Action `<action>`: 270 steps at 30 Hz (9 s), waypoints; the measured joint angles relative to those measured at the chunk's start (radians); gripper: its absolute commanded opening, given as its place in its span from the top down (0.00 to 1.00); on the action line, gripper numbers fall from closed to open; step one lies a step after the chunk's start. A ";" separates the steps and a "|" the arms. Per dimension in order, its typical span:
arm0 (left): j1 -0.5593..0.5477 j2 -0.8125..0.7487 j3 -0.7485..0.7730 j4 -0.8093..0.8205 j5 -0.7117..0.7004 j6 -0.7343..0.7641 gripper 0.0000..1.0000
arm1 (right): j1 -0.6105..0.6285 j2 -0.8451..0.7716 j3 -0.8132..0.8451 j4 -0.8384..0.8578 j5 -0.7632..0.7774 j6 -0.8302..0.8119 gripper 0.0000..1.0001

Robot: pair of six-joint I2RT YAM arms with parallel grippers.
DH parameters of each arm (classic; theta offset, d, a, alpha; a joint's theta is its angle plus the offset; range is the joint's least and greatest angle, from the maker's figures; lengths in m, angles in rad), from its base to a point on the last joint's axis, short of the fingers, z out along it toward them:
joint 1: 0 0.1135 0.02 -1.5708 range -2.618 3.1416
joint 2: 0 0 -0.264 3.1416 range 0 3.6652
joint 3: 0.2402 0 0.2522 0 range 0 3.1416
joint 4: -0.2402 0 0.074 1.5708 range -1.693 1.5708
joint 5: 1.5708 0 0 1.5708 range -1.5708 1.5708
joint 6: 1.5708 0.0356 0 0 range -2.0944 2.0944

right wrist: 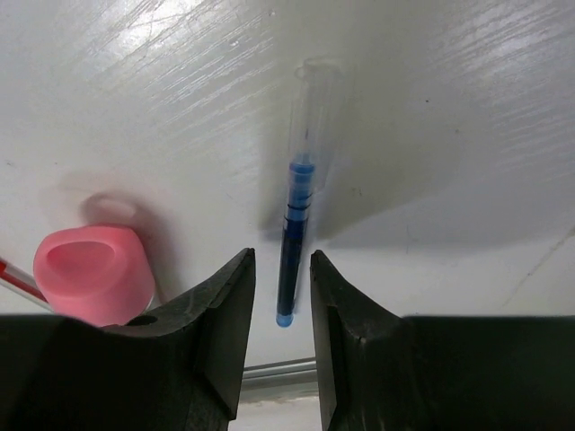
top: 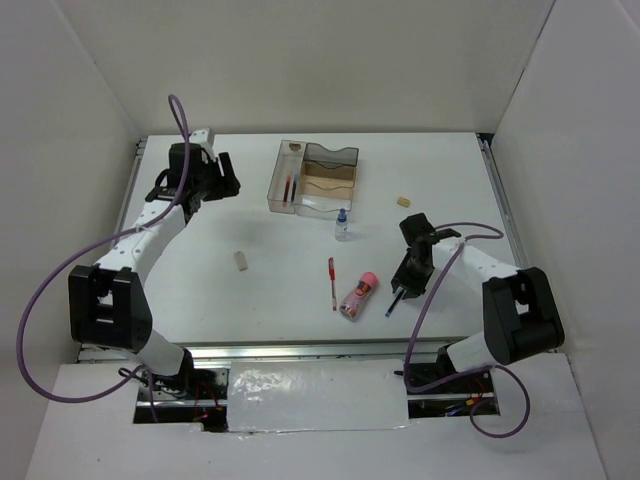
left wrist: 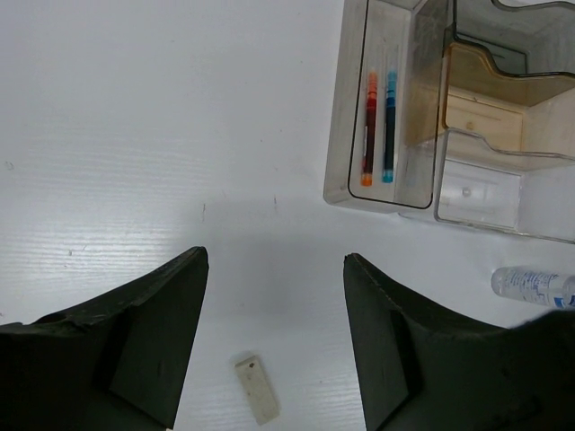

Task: Sort the stationery into containers
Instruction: Pick up the pen from the center of the board, then place the pen in the storage box, then pick up the pen from the center of the board, then place the pen in the storage box, then pick up the stationery from the center of the board.

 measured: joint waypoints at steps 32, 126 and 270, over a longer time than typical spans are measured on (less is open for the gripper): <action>0.067 -0.126 -0.004 -0.016 0.074 0.006 0.28 | 0.001 -0.175 0.299 -0.010 0.035 -0.253 1.00; 0.222 -0.411 -0.137 -0.087 0.106 -0.101 0.01 | 0.496 0.286 0.288 0.333 0.063 -0.264 0.55; 0.225 -0.423 -0.214 -0.101 0.076 0.011 0.04 | 0.283 0.114 0.159 0.072 -0.066 -0.058 0.79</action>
